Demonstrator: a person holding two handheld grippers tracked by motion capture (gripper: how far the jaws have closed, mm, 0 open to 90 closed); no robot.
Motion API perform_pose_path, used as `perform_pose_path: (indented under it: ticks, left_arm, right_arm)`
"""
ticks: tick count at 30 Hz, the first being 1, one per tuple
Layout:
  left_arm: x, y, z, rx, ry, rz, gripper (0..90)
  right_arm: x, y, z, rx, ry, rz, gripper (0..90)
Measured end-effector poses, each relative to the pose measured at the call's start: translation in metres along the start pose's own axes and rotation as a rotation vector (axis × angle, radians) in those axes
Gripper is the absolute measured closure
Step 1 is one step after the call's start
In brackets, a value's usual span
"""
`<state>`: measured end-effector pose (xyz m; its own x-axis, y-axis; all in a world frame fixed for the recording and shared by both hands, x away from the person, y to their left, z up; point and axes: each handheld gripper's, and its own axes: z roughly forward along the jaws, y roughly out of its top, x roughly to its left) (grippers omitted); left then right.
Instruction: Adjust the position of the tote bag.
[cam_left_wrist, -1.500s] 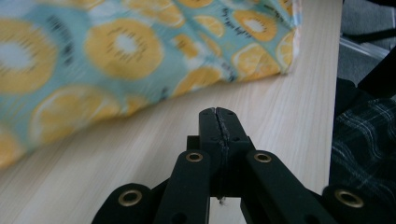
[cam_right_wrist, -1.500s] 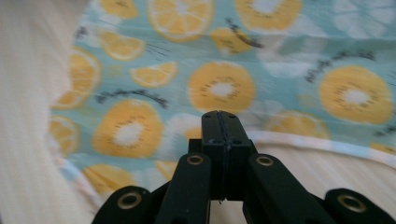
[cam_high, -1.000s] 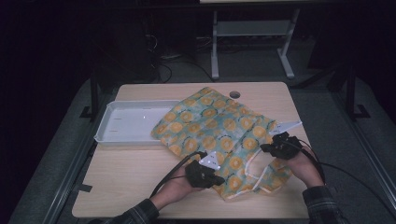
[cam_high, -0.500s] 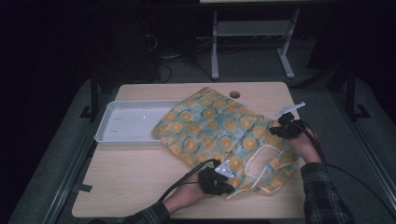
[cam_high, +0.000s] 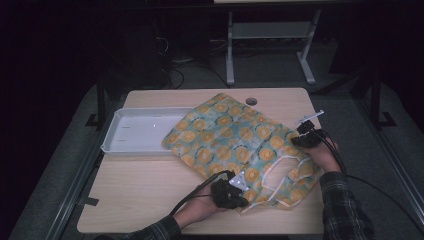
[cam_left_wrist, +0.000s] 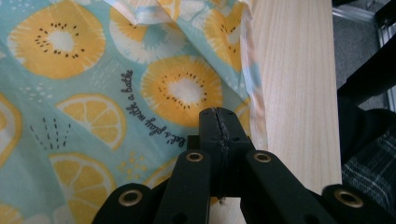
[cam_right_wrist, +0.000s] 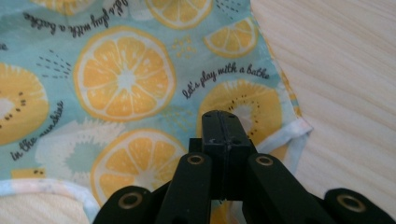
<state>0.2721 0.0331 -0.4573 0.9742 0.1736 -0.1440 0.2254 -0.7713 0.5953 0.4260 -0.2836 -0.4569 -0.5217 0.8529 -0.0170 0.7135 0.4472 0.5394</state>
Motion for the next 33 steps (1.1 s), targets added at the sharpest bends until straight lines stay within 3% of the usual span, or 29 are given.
perform_pose_path:
  ticks: [15, 20, 33]
  left_arm:
    - [0.006, -0.011, -0.014, 0.043, 0.037, -0.008, 89.9]
    - [0.011, -0.016, -0.021, 0.063, 0.083, -0.01, 90.0]
    - [0.028, -0.028, -0.036, 0.083, 0.147, -0.036, 90.0]
  right_arm:
    - [0.004, -0.013, -0.014, 0.071, -0.024, -0.027, 89.7]
    - [0.005, -0.022, -0.02, 0.08, -0.016, -0.018, 89.8]
    - [0.02, -0.042, -0.035, 0.111, -0.014, -0.039, 89.8]
